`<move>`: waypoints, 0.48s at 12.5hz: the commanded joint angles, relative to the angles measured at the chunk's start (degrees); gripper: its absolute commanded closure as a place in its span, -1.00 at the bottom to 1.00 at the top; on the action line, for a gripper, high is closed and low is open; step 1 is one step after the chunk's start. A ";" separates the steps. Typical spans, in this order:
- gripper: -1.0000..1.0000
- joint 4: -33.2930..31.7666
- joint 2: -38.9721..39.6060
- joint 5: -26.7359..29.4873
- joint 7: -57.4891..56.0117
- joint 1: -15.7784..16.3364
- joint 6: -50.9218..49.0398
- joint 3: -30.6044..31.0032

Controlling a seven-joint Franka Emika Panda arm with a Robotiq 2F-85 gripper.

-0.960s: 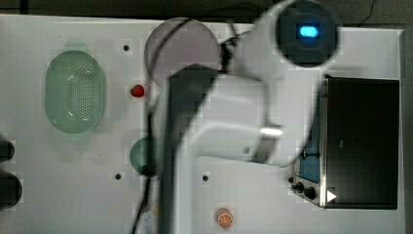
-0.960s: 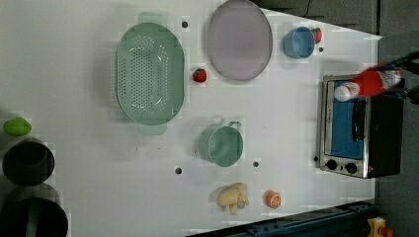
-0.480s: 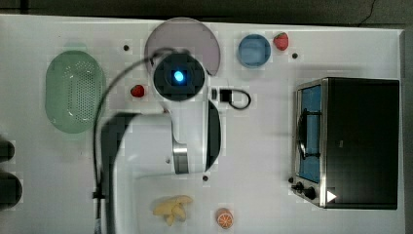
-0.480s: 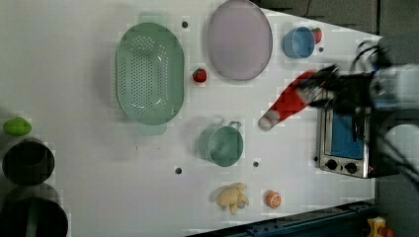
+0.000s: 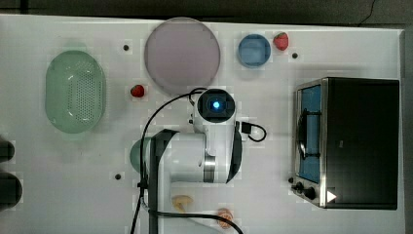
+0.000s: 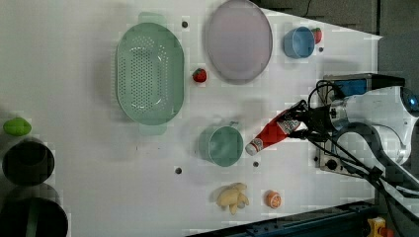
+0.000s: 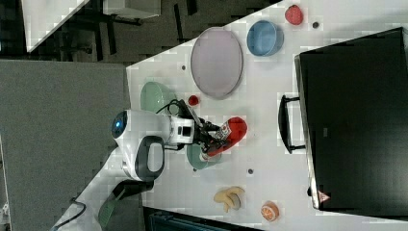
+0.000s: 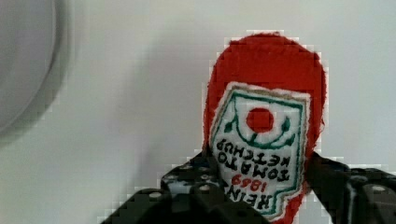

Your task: Pick Ketchup from oven and place it on table.

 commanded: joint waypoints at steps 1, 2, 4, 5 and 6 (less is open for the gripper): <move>-0.20 0.24 4.49 -0.42 -1.22 -0.89 9.09 -1.79; -0.24 0.16 6.78 -0.41 -1.22 -0.89 10.79 -1.78; -0.59 -0.12 8.51 -0.41 -1.22 -0.90 13.49 -1.79; -0.92 -0.30 8.83 -0.41 -1.22 -0.87 15.13 -1.71; -1.00 0.30 7.72 -0.35 -1.09 -0.84 15.66 -1.72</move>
